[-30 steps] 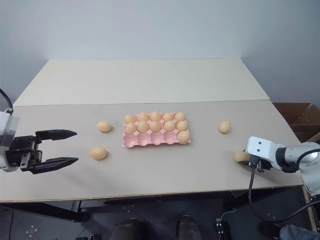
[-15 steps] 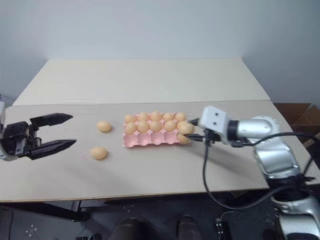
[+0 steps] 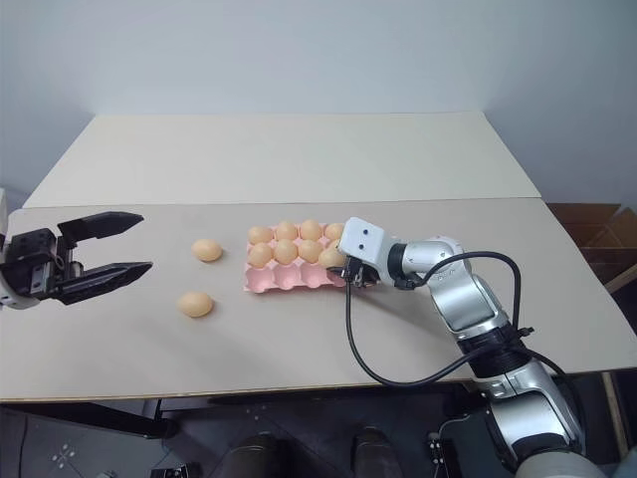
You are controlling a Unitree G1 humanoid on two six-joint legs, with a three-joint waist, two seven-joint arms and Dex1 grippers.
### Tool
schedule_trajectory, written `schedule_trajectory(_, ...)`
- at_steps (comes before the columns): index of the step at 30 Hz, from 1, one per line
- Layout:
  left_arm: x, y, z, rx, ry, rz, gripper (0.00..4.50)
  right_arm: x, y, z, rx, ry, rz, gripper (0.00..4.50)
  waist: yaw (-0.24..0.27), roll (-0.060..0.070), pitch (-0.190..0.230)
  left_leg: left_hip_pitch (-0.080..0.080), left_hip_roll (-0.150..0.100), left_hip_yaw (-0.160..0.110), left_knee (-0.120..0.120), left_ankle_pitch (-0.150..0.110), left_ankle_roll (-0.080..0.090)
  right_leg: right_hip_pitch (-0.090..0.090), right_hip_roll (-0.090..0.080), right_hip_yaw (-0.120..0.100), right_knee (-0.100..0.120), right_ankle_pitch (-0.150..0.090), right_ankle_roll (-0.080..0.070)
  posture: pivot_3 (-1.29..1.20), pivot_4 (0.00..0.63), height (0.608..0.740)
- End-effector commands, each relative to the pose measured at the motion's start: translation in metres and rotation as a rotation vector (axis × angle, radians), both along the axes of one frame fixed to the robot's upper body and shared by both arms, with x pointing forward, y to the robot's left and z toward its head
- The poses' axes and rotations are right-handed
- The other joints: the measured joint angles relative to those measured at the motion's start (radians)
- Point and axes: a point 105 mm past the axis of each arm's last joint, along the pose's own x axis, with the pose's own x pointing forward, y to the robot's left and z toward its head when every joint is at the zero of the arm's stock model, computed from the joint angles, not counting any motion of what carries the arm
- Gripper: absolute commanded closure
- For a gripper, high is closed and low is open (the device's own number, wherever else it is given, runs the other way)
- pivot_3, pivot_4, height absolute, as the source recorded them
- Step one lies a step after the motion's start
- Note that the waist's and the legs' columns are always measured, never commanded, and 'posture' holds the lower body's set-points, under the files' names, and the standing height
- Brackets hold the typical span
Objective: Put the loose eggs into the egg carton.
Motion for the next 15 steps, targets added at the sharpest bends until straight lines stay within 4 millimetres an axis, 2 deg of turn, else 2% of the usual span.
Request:
schedule_trajectory(1,-0.003,0.0,0.006,-0.008,-0.032,-0.011,0.0,0.005,-0.003,0.009,-0.001,-0.037,-0.045,1.07,0.0,0.0,0.0,0.0,0.0,0.0,0.0,0.0,0.0,0.0,0.0,0.0,0.0,0.0,0.0,0.0,0.15,0.74)
schedule_trajectory(4,-0.004,0.0,0.006,-0.006,-0.028,-0.012,0.0,0.009,-0.012,0.012,-0.001,-0.051,-0.099,0.04,-0.001,0.0,0.0,0.0,0.0,0.0,0.0,0.0,0.0,0.0,0.0,0.0,0.0,0.0,0.0,0.0,0.15,0.74)
schedule_trajectory(10,-0.006,0.0,0.005,-0.007,-0.015,-0.02,0.0,-0.011,-0.021,0.036,0.054,-0.068,-0.097,0.02,0.001,0.0,0.0,-0.001,0.0,0.0,0.0,0.0,0.0,-0.001,0.0,0.0,0.0,0.0,0.0,0.0,0.15,0.74)
schedule_trajectory(15,-0.008,0.001,-0.001,0.026,0.006,-0.027,0.0,-0.039,-0.039,0.049,0.065,-0.053,-0.069,0.02,0.002,0.0,0.0,0.0,0.0,0.0,0.0,0.0,0.0,0.0,0.0,0.0,0.0,0.001,0.0,0.0,0.15,0.74)
